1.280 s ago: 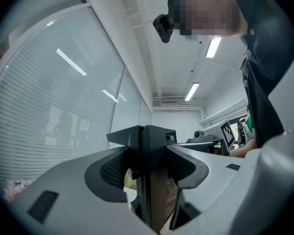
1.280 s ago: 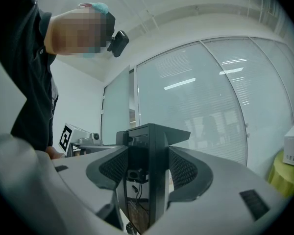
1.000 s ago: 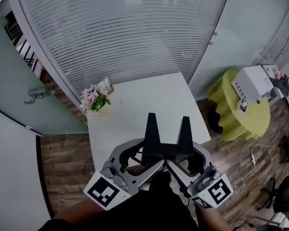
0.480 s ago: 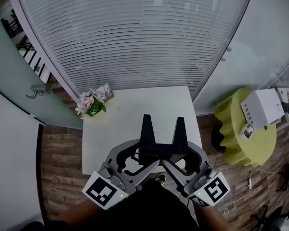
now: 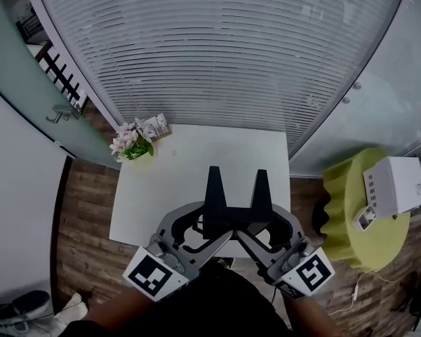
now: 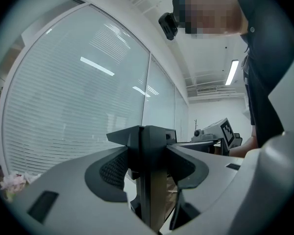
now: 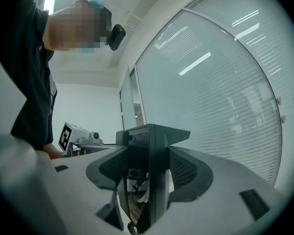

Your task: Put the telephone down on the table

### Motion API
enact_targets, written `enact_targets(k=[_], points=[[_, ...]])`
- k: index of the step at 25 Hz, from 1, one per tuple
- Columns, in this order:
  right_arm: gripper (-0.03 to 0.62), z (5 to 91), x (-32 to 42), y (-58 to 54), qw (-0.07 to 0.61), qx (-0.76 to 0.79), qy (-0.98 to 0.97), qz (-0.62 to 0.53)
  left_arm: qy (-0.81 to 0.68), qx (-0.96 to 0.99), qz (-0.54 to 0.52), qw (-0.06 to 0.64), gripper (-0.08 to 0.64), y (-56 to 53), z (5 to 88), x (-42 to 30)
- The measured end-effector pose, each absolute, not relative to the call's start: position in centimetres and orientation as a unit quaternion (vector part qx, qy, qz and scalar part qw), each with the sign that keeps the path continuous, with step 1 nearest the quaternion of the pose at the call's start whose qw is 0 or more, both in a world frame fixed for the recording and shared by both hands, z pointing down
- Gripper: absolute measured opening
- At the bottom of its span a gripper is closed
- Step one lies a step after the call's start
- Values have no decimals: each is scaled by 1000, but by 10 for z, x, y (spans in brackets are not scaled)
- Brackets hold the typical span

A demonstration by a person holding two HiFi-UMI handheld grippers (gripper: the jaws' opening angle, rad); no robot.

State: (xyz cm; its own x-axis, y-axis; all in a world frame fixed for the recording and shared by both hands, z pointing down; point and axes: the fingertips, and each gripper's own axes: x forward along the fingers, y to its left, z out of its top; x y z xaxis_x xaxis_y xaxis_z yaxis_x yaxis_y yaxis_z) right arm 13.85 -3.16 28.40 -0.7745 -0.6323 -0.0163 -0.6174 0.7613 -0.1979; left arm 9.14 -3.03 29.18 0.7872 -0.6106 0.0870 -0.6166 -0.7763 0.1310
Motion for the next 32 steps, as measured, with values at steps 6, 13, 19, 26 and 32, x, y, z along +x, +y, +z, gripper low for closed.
enact_targets(k=[6,13,19,26,32], points=[[273,318,148,-54,30,-322,937,-129,-338,935,30,103,245,-52,323,101],[273,364,134,-81,1,-323,932,-163,-326,936,39,128,245,-77,366,90],[273,405,122,-105,-25,-319,926,-201,-326,930,56,161,245,-101,411,79],[273,454,109,-128,-56,-320,916,-236,-315,927,80,186,245,-125,457,66],[273,488,101,-139,-69,-315,906,-274,-309,919,97,224,245,-135,491,57]])
